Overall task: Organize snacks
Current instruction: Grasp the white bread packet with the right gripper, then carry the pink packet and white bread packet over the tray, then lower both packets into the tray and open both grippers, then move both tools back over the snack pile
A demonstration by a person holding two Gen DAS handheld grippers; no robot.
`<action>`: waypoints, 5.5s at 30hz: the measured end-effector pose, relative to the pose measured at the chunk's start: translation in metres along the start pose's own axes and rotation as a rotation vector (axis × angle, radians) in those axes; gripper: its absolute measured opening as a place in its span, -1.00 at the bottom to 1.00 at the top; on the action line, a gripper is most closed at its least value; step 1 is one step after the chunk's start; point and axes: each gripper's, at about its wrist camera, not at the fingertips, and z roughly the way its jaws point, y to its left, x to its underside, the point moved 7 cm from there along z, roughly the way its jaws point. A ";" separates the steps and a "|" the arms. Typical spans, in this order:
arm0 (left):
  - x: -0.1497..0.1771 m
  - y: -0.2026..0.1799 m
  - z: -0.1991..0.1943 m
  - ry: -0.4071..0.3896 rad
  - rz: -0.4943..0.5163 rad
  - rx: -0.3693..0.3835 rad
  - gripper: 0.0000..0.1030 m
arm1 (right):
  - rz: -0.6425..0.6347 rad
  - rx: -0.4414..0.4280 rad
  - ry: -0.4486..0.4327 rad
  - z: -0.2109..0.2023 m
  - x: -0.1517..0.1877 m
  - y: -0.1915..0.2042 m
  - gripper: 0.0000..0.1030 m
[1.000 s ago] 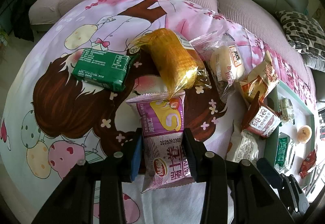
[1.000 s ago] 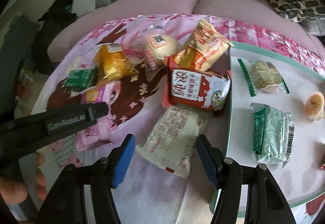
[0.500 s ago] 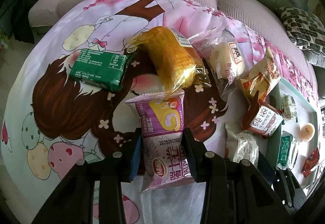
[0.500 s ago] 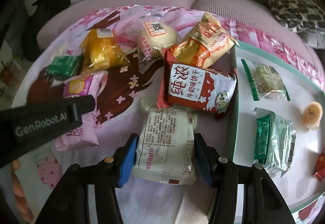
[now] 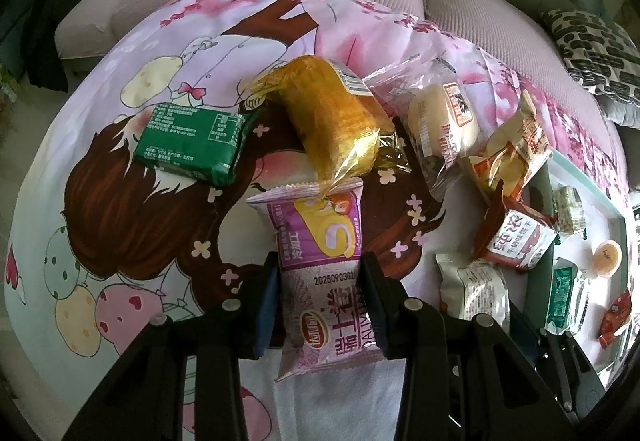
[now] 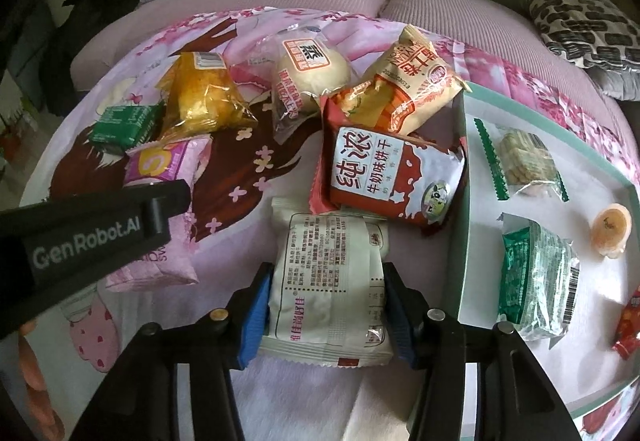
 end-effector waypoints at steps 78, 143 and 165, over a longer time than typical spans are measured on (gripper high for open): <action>0.053 -0.214 -0.045 -0.149 0.493 0.076 -0.21 | 0.656 0.073 -0.125 -0.085 0.040 -0.246 0.07; 0.008 -0.159 -0.052 -0.224 0.266 0.020 0.86 | 0.554 0.111 -0.086 -0.084 0.030 -0.225 0.62; -0.034 -0.004 -0.067 -0.283 -0.075 -0.151 0.92 | 0.459 -0.016 -0.234 -0.088 0.000 -0.166 1.00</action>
